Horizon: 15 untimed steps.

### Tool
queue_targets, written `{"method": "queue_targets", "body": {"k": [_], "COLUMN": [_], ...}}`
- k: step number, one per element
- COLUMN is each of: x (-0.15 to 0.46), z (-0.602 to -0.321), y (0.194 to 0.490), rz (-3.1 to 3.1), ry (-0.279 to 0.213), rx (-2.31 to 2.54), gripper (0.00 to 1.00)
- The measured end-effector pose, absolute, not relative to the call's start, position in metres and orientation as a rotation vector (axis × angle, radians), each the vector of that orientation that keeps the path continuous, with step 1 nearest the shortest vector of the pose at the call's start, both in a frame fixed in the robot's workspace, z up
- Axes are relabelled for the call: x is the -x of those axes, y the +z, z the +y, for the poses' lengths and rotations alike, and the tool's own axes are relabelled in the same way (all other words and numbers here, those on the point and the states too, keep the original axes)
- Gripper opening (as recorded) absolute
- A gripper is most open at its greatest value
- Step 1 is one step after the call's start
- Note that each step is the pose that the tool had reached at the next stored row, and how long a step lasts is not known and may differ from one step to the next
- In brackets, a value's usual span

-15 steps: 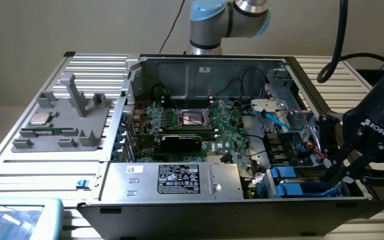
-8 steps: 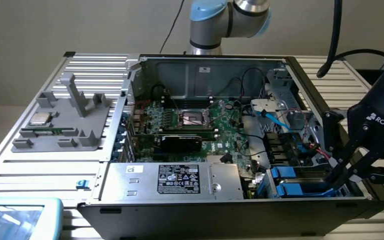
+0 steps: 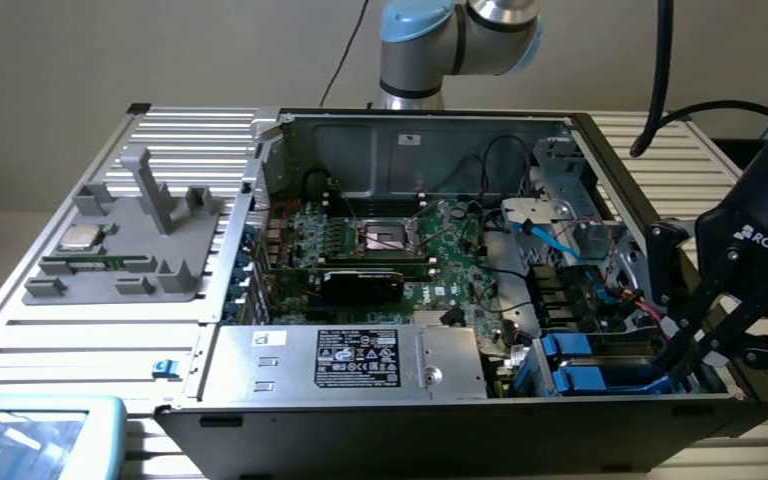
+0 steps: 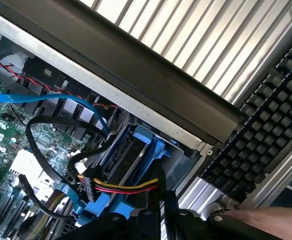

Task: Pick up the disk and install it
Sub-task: 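Insert the first disk wire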

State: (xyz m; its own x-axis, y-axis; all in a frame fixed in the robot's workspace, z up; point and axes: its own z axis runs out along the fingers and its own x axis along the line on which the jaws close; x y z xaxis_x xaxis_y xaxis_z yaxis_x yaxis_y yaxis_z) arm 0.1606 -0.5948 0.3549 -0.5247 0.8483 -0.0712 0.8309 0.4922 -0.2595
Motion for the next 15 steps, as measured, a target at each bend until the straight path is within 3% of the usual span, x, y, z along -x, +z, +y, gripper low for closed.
{"method": "queue_targets", "body": {"k": [4, 8, 15], "x": [-0.1606, -0.1605, -0.1606], "z": [-0.5944, -0.5943, -0.5914], "y": [0.355, 0.3549, 0.3549], "rz": [-2.657, -2.665, -2.658], "ry": [0.436, 0.523, 0.527], "rx": [1.508, 1.528, 1.537], "gripper": [0.16, 0.16, 0.16]}}
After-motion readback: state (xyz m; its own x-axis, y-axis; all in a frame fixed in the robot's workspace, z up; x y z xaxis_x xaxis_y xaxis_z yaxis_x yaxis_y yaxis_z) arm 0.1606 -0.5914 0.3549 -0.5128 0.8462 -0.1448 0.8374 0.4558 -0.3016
